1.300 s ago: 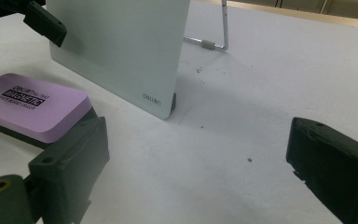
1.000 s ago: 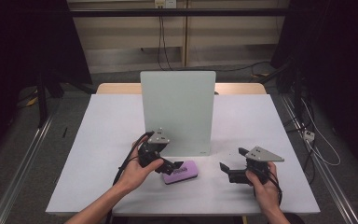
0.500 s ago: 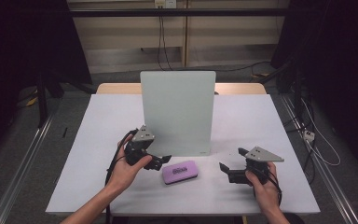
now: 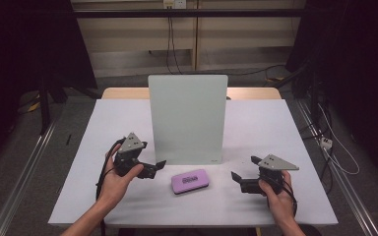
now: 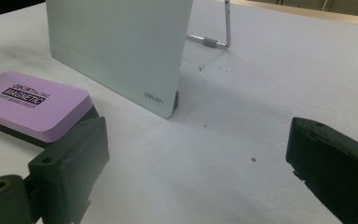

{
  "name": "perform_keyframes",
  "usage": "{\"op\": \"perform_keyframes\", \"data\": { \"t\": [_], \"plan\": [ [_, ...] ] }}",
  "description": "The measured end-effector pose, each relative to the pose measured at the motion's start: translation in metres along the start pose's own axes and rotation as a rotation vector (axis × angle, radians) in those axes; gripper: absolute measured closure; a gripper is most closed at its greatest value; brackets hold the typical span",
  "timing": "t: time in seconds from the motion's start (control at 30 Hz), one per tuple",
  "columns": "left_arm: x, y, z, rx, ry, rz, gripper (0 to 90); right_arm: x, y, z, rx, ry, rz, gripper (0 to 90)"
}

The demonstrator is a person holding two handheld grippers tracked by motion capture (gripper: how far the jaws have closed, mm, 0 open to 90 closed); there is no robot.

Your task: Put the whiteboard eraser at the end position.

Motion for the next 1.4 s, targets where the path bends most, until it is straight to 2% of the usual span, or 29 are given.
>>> {"op": "perform_keyframes", "data": {
  "t": [0.07,0.1,0.13,0.2,0.33,0.4,0.47,0.73,0.9,1.0,1.17,1.27,1.33,1.4],
  "plan": [
    [0.005,-0.002,-0.002,0.019,0.008,0.023,5.3,0.0,0.0,0.0,-0.001,-0.002,0.001,6.2],
    [0.008,-0.004,-0.003,0.03,0.011,0.017,5.3,0.0,0.0,0.0,0.002,-0.001,0.001,6.2],
    [0.011,-0.005,-0.003,0.042,0.02,0.037,5.3,0.0,0.0,0.0,0.001,-0.001,0.002,6.1],
    [0.016,-0.008,-0.004,0.045,0.032,0.057,5.4,-0.001,0.0,0.0,0.0,-0.002,0.0,6.1],
    [0.024,-0.01,-0.009,0.027,0.03,0.066,5.4,-0.001,0.0,0.0,0.001,-0.005,0.0,6.1],
    [0.026,-0.01,-0.013,0.015,0.023,0.056,5.4,-0.001,0.0,0.0,-0.004,-0.007,-0.002,6.1],
    [0.03,-0.01,-0.018,0.008,0.015,0.071,5.3,0.0,0.001,0.0,-0.004,-0.007,-0.003,6.1],
    [0.043,-0.014,-0.031,0.027,0.023,0.099,5.4,0.0,0.0,-0.001,-0.011,-0.008,-0.006,6.1],
    [0.047,-0.015,-0.042,0.039,0.031,0.121,5.4,0.0,0.001,-0.001,-0.01,-0.009,-0.007,6.1],
    [0.046,-0.015,-0.049,0.047,0.025,0.118,5.4,0.0,0.001,-0.001,-0.01,-0.01,-0.007,6.1],
    [0.051,-0.016,-0.056,0.075,0.072,0.149,5.5,0.001,0.001,-0.002,-0.007,-0.009,-0.009,6.1],
    [0.054,-0.018,-0.06,0.066,0.064,0.149,5.5,0.003,0.001,-0.002,-0.01,-0.01,-0.011,6.1],
    [0.053,-0.019,-0.061,0.096,0.064,0.144,5.4,0.004,0.002,-0.003,-0.009,-0.011,-0.014,6.1],
    [0.052,-0.021,-0.061,0.104,0.066,0.138,5.5,0.004,0.002,-0.003,-0.017,-0.01,-0.018,6.1]
  ]
}}
Point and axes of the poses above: each handheld gripper's, and its own axes: x roughly backward along the jaws, z roughly out of its top, y roughly to its right, the point moved 2 cm from there along -x, roughly forward along the jaws, and after that the axes turned 5 degrees about y, right-handed, at the moved point
